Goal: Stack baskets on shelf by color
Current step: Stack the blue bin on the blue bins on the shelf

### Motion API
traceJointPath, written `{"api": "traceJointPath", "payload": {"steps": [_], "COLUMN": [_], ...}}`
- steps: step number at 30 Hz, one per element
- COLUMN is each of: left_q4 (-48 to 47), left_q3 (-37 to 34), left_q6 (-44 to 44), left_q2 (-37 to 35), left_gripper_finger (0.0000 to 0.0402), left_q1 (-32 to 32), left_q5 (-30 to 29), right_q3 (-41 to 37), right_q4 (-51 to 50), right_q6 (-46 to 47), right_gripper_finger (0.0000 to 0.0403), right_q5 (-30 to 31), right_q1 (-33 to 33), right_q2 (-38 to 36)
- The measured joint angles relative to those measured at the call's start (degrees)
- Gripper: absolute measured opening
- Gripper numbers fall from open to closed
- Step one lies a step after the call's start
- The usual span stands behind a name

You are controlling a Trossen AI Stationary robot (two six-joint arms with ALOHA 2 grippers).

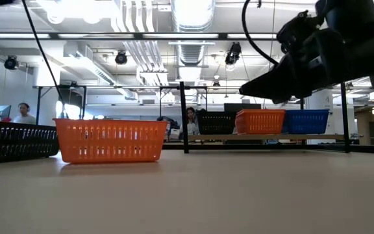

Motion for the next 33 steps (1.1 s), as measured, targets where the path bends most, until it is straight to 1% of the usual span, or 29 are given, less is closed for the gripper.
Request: {"api": "traceJointPath", "payload": {"steps": [2, 4, 5, 7, 8, 10, 11, 13, 19, 20, 24, 33], "left_q4": [0.38, 1.30, 3.17, 9.89, 12.54, 14.41, 15.72, 18.28, 18.67, 18.64, 18.26, 7.61], "left_q3": [0.07, -0.39, -0.96, -2.67, -3.57, -4.84, -5.26, -5.50, -5.58, -5.14, -4.06, -4.64], "left_q6": [-8.75, -16.43, -20.04, -26.94, -28.45, -28.83, -28.93, -28.50, -30.20, -30.55, -29.48, -21.04], "left_q2": [0.71, 1.62, 2.11, 3.25, 3.91, 5.26, 5.99, 7.18, 8.78, 8.78, 8.82, 10.67], "left_gripper_finger": [0.0141, 0.0141, 0.0141, 0.0141, 0.0141, 0.0141, 0.0141, 0.0141, 0.0141, 0.0141, 0.0141, 0.0141], "left_q1": [-3.90, -7.74, -9.47, -12.59, -13.91, -15.11, -15.27, -15.38, -15.39, -15.38, -15.50, -15.53], "left_q5": [3.15, 4.52, 4.54, 3.26, 2.29, 1.96, 3.19, 7.05, 20.02, 20.89, 20.48, 20.32], "right_q3": [0.28, 1.07, 1.46, 2.67, 3.25, 4.62, 5.25, 6.78, 11.29, 11.86, 13.50, 14.27], "right_q4": [0.22, 0.23, 0.22, 0.27, 0.27, 0.27, 0.26, 0.27, 0.45, 0.41, 0.40, 0.23], "right_q6": [1.56, 3.34, 4.19, 4.74, 4.81, 4.86, 4.88, 4.88, 3.40, 2.74, 0.75, 0.94], "right_gripper_finger": [0.0077, 0.0077, 0.0077, 0.0077, 0.0077, 0.0077, 0.0077, 0.0077, 0.0070, 0.0067, 0.0057, 0.0048], "right_q5": [-0.18, -0.35, -0.35, -0.36, -0.37, -0.33, -0.34, -0.33, -0.33, -0.35, -0.34, -0.31], "right_q1": [0.83, 1.75, 2.22, 3.12, 3.60, 4.56, 5.12, 6.23, 9.31, 9.71, 10.52, 10.52], "right_q2": [1.74, 3.69, 4.60, 6.56, 7.43, 9.21, 9.93, 11.30, 14.30, 14.49, 15.43, 17.39]}}
